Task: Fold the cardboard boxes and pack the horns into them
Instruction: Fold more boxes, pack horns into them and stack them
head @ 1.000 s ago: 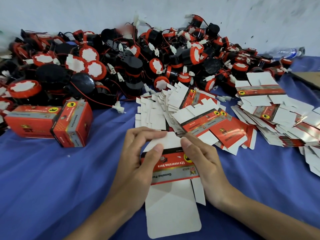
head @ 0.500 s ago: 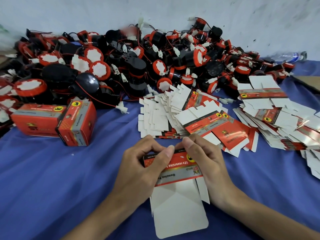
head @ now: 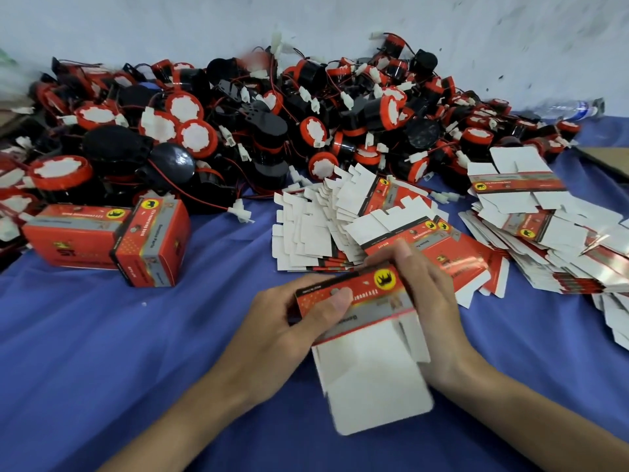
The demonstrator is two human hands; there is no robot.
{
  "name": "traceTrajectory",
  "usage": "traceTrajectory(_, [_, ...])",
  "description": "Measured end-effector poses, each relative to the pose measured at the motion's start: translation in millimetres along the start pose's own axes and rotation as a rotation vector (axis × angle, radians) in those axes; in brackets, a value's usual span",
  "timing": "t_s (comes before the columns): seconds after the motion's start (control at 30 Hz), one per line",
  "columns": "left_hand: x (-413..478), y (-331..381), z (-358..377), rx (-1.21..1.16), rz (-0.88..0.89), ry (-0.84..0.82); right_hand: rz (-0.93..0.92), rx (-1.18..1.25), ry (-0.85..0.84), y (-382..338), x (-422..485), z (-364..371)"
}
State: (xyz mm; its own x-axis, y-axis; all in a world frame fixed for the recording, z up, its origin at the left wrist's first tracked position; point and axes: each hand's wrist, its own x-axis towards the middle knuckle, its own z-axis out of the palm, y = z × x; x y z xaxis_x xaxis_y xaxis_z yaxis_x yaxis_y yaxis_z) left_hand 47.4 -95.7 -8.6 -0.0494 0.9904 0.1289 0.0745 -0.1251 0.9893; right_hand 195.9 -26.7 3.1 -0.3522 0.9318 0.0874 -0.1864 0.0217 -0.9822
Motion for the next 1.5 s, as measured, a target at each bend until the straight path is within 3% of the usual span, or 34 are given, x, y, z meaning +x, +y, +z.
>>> traceTrajectory(0.1, [5,0,0,-0.264,-0.067,0.17,-0.026,0.285,0.054,-1,4,-2])
traceTrajectory(0.17, [11,-4,-3,-0.507,-0.106,0.303,-0.078,0.271,0.04,0,7,-2])
traceTrajectory(0.23, [15,-5,-10,-0.549,-0.095,0.358,-0.076,0.163,-0.023,3,7,-3])
traceTrajectory(0.3, [14,-4,-13,-0.298,-0.049,0.322,-0.121,-0.047,-0.104,5,5,-4])
traceTrajectory(0.4, [14,-5,-21,0.036,-0.042,0.085,-0.255,-0.264,-0.133,4,4,-1])
traceTrajectory(0.47, [18,-3,-39,0.09,-0.03,-0.062,-0.269,-0.229,-0.131,-4,12,-5])
traceTrajectory(0.53, [20,-3,-57,0.273,0.053,-0.161,-0.19,-0.1,-0.309,-17,27,-8])
traceTrajectory(0.6, [19,-7,-63,0.455,0.212,-0.16,-0.013,0.103,-0.553,-33,51,-6])
traceTrajectory(0.67, [17,-13,-61,0.398,0.228,-0.04,0.102,0.211,-0.646,-40,83,6])
traceTrajectory(0.7, [16,-15,-61,0.373,0.222,0.031,0.105,0.162,-0.61,-38,102,16])
traceTrajectory(0.8, [17,-15,-70,0.407,0.243,0.186,0.055,-0.347,-0.491,-28,153,58])
traceTrajectory(0.93, [15,-10,-78,0.32,0.344,0.337,0.161,-0.785,-0.671,-15,189,94])
traceTrajectory(1.1, [15,-12,-78,0.153,0.421,0.504,-0.072,-1.265,-0.619,-19,182,93])
traceTrajectory(1.23, [16,-11,-75,0.142,0.436,0.593,-0.101,-1.223,-0.763,-30,165,93])
traceTrajectory(1.37, [17,-10,-72,0.145,0.45,0.609,-0.226,-1.314,-0.649,-6,143,94])
traceTrajectory(1.5, [20,-13,-75,0.144,0.4,0.584,-0.533,-1.456,-0.71,9,131,94])
